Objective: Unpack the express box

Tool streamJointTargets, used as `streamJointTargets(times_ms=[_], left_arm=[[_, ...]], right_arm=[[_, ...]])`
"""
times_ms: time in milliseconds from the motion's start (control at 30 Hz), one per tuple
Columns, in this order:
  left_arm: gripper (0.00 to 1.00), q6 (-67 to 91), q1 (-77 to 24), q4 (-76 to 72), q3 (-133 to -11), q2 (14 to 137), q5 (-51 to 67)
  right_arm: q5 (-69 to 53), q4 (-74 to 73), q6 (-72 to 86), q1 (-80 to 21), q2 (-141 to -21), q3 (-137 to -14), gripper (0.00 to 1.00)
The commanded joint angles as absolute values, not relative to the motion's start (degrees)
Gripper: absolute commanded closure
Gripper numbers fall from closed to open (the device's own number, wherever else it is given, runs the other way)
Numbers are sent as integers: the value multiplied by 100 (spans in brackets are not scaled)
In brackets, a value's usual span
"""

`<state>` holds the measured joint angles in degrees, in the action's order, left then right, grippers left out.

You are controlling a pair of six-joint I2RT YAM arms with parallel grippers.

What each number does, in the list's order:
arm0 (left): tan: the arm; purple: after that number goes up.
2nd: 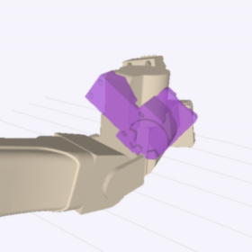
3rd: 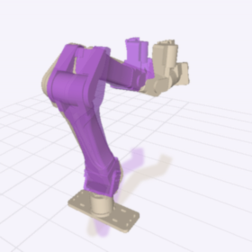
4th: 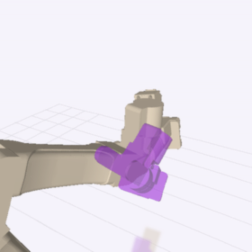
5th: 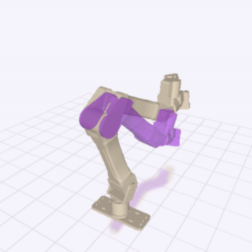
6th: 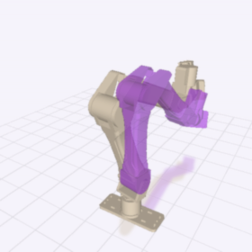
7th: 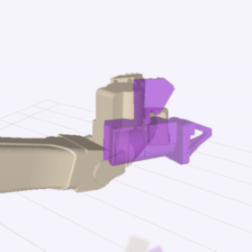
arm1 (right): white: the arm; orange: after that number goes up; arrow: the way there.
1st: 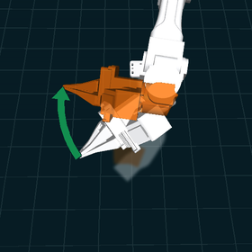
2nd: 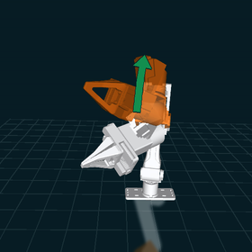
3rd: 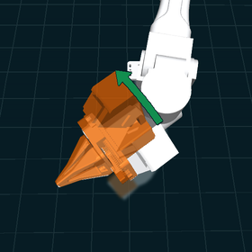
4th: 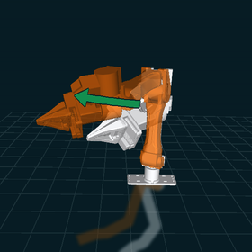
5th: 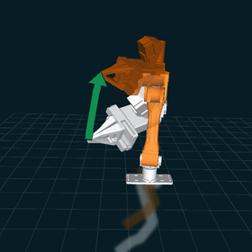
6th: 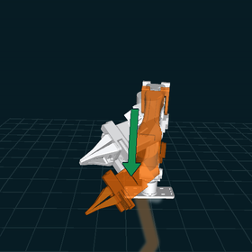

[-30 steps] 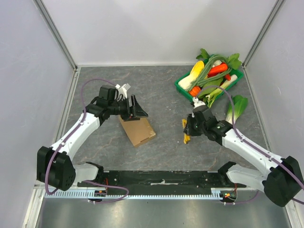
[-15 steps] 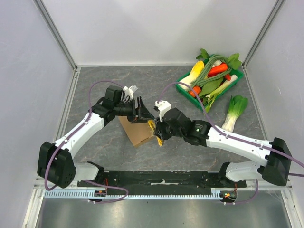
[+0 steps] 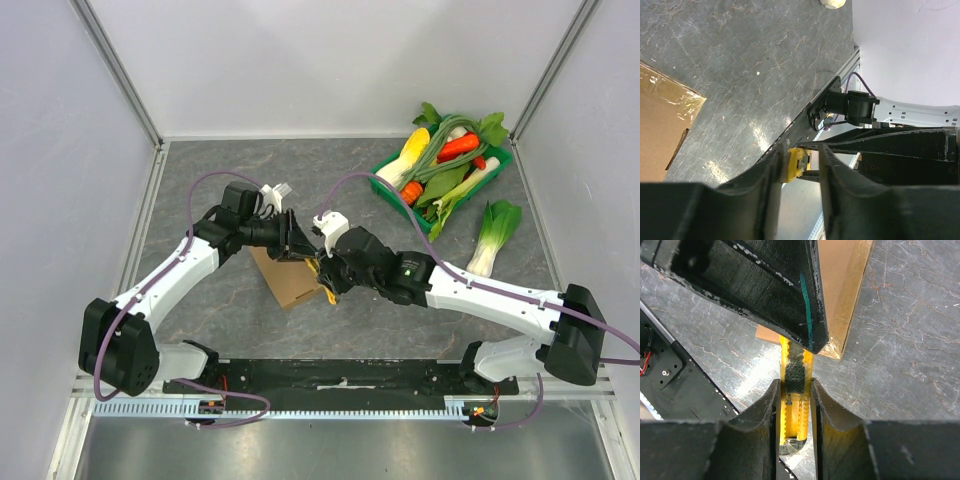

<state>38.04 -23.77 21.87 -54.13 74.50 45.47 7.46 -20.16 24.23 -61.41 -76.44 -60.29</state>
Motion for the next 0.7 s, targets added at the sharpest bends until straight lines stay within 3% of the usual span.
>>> streamJointTargets(times_ms=[0,133,267,333,367,467,667], left_arm=[[67,3481,-2399,2285,-5537,7427,4913],[98,3366,-2391,2355,-5677,7436,5010],[98,3217,-2391,2540,-5888,7409,4949],[98,3208,-2382,2610,-6063,7348,4896],[98,3199,-2382,2645,-6134,7339,4835],[98,3156,-2320,2794,-6520,7304,4668],[98,3374,-2110,2910,-7470,7233,4457]], right_arm=[[694,-1828,2232,-6187,-7550,-6249,100],[721,-1828,2320,-6179,-7497,-6275,100],[905,-1811,2496,-6170,-7436,-6363,99],[1123,-1819,2671,-6179,-7383,-6442,82],[1195,-1811,2733,-6170,-7348,-6468,54],[1704,-1732,3049,-6179,-7094,-6504,21],[2617,-880,3768,-6161,-6197,-6171,2]])
